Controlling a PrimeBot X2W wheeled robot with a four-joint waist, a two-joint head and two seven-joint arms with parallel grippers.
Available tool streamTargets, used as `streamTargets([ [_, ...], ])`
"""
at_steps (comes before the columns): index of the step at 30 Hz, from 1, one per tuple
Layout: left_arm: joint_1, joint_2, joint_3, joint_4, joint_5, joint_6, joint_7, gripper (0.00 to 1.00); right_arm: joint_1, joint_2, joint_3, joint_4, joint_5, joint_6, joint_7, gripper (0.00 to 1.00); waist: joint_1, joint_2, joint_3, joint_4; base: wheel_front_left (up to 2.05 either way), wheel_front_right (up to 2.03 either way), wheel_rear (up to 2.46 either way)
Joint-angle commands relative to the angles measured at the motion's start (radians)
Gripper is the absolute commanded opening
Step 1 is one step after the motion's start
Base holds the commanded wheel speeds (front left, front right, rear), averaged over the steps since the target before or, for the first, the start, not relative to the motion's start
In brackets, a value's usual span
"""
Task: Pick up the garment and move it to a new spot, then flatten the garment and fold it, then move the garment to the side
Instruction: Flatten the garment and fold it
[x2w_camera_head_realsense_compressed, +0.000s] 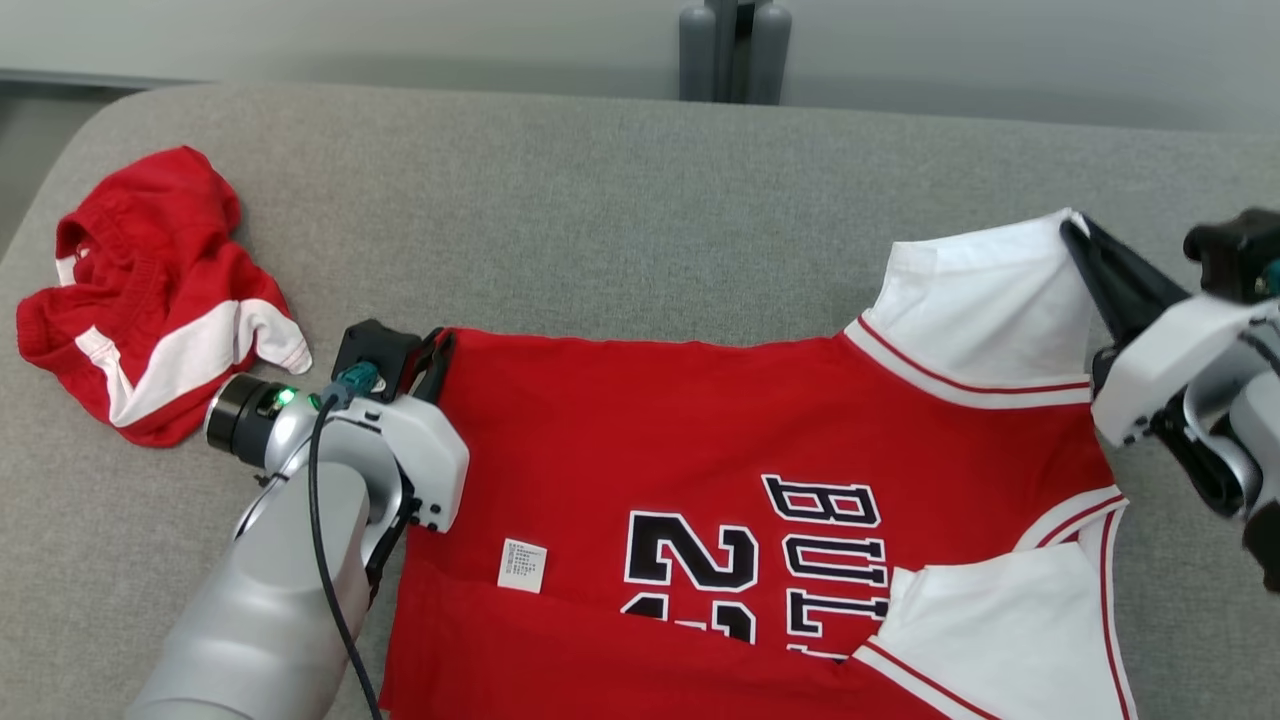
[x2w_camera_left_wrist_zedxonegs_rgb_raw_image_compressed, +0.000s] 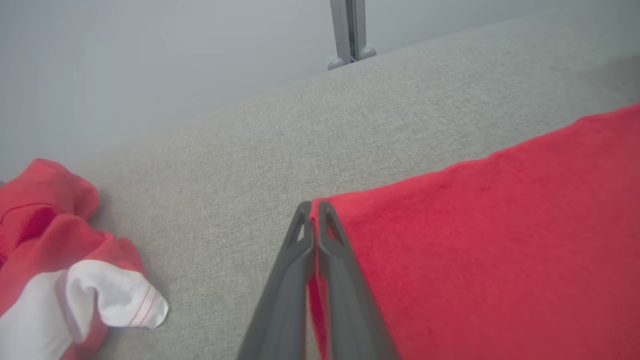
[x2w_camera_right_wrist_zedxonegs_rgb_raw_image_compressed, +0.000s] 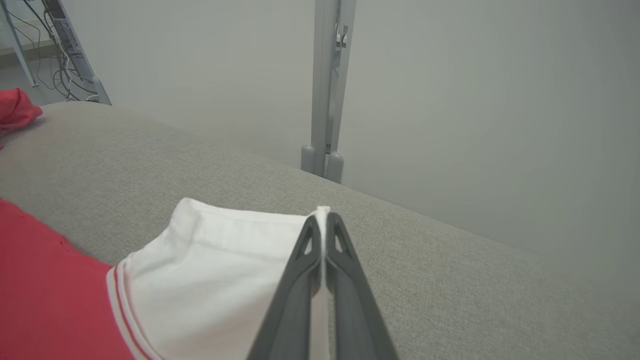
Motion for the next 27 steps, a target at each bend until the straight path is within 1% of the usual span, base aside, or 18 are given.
streamTargets([
  [1,0.024,0.019,0.000,-0.019,0.000,0.004,-0.005,0.00,0.049,-0.006,-0.029,-0.021,-0.021,0.000,-0.005,0.00,0.0000,0.0000,-0.029,-0.006,0.00,0.00,0.00],
  [4,0.068,0.032,-0.003,-0.056,0.004,0.003,-0.004,0.00,0.129,-0.008,-0.084,-0.063,-0.052,0.000,-0.004,0.00,0.0000,0.0000,-0.061,-0.008,0.00,0.00,0.00],
  [9,0.134,0.065,-0.016,-0.119,0.018,0.000,-0.004,0.00,0.251,-0.012,-0.141,-0.110,-0.071,0.000,-0.003,0.00,0.0000,0.0000,-0.104,-0.005,0.00,0.00,0.00],
  [13,0.199,0.104,-0.041,-0.182,0.048,0.019,-0.004,0.00,0.358,-0.006,-0.170,-0.129,-0.083,0.000,-0.003,0.00,0.0000,0.0000,-0.144,-0.001,0.00,0.00,0.00],
  [16,0.230,0.125,-0.068,-0.208,0.074,0.029,-0.004,0.00,0.409,-0.018,-0.184,-0.151,-0.073,0.000,-0.003,0.00,0.0000,0.0000,-0.160,0.001,0.00,0.00,0.00],
  [19,0.270,0.139,-0.095,-0.239,0.096,0.047,-0.004,0.00,0.449,-0.039,-0.179,-0.182,-0.065,0.000,0.027,0.00,0.0000,0.0000,-0.171,-0.002,0.00,0.00,0.00],
  [22,0.307,0.152,-0.114,-0.273,0.108,0.053,0.006,0.00,0.483,-0.063,-0.183,-0.235,-0.043,0.000,0.068,0.00,0.0000,0.0000,-0.177,-0.002,0.00,0.00,0.00],
  [23,0.328,0.164,-0.123,-0.296,0.110,0.055,0.015,0.00,0.508,-0.085,-0.185,-0.280,-0.023,0.000,0.105,0.00,0.0000,0.0000,-0.180,-0.002,0.00,0.00,0.00],
  [24,0.328,0.164,-0.123,-0.296,0.110,0.055,0.015,0.00,0.508,-0.085,-0.185,-0.280,-0.023,0.000,0.105,0.00,0.0000,0.0000,-0.180,-0.002,0.00,0.00,0.00],
  [27,0.355,0.175,-0.132,-0.328,0.108,0.060,0.031,0.00,0.541,-0.115,-0.189,-0.349,0.005,0.000,0.169,0.00,0.0000,0.0000,-0.184,-0.003,0.00,0.00,0.00],
])
